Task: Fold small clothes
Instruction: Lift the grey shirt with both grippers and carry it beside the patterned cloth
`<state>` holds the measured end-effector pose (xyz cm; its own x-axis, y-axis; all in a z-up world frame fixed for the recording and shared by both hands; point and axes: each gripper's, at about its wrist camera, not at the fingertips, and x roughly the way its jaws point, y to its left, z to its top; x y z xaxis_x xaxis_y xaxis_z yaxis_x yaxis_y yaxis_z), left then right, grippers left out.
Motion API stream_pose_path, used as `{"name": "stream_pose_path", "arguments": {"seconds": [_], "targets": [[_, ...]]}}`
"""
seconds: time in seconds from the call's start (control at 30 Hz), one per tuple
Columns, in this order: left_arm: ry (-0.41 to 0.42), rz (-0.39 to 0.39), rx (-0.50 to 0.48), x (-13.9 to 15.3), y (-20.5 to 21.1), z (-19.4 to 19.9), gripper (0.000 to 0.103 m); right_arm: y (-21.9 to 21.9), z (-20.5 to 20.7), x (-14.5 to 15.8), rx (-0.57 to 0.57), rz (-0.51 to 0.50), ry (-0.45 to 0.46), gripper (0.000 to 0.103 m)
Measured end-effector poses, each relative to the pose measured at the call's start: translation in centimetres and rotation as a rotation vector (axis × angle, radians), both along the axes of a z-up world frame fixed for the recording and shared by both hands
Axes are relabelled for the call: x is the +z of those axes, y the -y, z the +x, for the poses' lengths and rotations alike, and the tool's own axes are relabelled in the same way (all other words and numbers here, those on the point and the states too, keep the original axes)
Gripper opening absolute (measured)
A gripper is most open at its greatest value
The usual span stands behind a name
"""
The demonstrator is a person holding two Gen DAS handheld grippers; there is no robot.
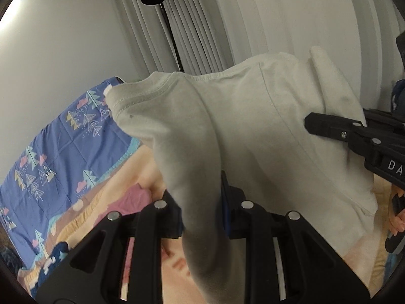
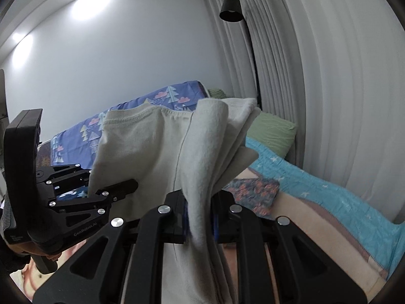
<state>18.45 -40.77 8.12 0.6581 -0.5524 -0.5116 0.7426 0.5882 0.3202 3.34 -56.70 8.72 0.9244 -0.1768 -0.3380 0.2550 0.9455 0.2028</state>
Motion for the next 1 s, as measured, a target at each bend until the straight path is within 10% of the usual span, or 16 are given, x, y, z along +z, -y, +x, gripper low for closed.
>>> {"name": "stream_pose_path", "arguments": {"seconds": [0.57,0.7,0.77,0.87,1.0], "targets": [[0.138,0.124,0.081,-1.9,9.7,10.1,0.028,6.5,10.2,-0.1,-0.136,-0.025,-0.06,0.014],[0.206,0.155,0.175,-4.2,10.8,12.4,0.071,8.9,12.8,-2.5,-0.189,0.042,-0.084,0.026],[0.14,0.146,0.178,-6.0,10.0,13.4,0.072,10.5,13.7,-5.0,-0.305,0.063,-0.157,0.055],[-0.042,0.212,0.156,-10.8,8.7,15.1,0.072,12.8,13.8,-9.6,-0.389,0.091,-0.28,0.057],[-0.072,0.255,0.105,-16.1,7.2,14.7,0.065,15.3,13.2,-16.0,-0.383,0.187,-0.415,0.063]]}}
